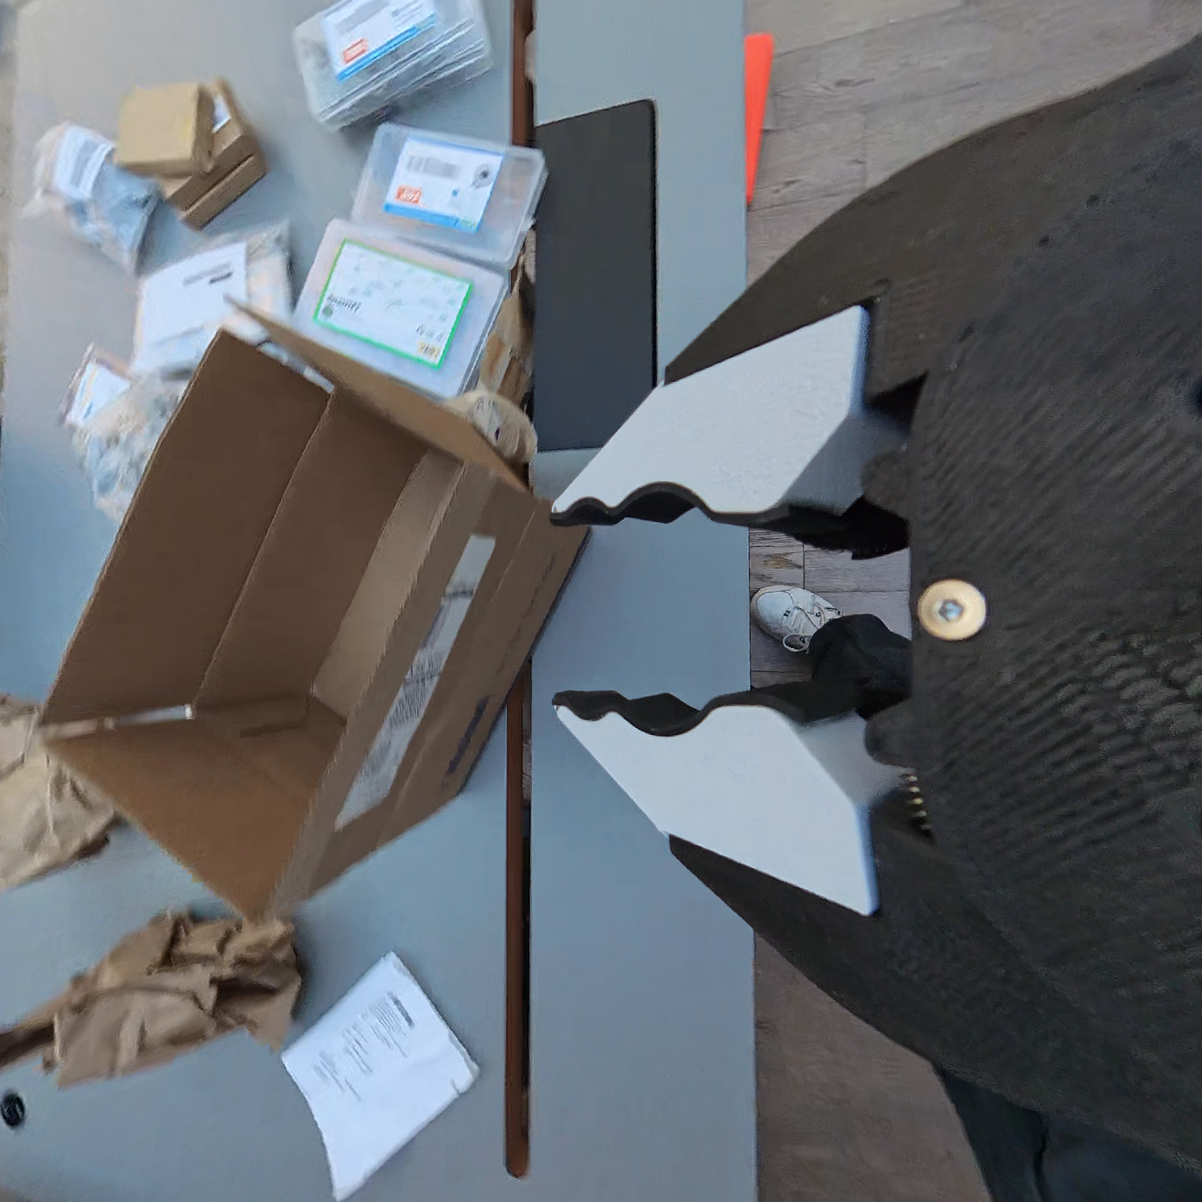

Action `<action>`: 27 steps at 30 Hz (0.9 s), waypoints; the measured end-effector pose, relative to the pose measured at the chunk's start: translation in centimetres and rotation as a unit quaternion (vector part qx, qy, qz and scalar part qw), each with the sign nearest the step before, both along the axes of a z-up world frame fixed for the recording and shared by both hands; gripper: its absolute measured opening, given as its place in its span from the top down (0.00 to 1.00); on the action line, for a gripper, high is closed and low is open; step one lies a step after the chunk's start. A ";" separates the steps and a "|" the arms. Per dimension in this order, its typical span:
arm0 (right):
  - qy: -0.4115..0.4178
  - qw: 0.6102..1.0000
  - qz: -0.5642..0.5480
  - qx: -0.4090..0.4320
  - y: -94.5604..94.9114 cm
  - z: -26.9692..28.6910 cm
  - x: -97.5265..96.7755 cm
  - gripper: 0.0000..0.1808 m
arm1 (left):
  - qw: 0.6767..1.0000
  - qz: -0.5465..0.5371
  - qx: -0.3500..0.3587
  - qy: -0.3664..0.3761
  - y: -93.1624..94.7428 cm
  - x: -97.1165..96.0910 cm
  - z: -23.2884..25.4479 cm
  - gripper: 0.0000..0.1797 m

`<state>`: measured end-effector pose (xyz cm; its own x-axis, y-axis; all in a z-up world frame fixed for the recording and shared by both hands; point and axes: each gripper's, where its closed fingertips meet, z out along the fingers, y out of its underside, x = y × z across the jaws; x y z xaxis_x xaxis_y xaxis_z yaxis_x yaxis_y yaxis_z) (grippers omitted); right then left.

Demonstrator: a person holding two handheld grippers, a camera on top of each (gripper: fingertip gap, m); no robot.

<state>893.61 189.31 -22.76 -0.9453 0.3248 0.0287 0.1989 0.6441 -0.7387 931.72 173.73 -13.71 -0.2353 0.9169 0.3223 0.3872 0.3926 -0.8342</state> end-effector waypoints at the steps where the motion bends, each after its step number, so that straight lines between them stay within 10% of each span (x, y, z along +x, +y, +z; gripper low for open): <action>1: -0.012 0.999 -0.043 0.005 0.5 -0.3 -2.5 0.74 | 1.000 0.002 0.016 -0.006 -0.3 -2.7 -0.5 0.84; 11: -0.221 0.973 -0.024 0.067 -6.8 -6.7 -12.8 0.64 | 0.990 0.068 0.102 -0.065 -5.8 -32.5 -7.3 0.73; 17: -0.310 0.946 0.041 0.083 -7.5 -8.4 -12.8 0.91 | 0.943 0.071 0.177 -0.274 -5.4 -34.0 -16.5 0.87; 27: -0.305 0.944 0.126 0.016 -8.9 -1.6 -15.1 0.99 | 0.959 0.139 0.151 -0.194 -2.9 -30.6 -9.5 0.97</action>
<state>878.49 180.45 -24.33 -0.8357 0.0949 -0.5409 0.4187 0.7475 -0.5157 901.14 170.79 -23.19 -0.6127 0.6804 0.4020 0.4918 0.7264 -0.4800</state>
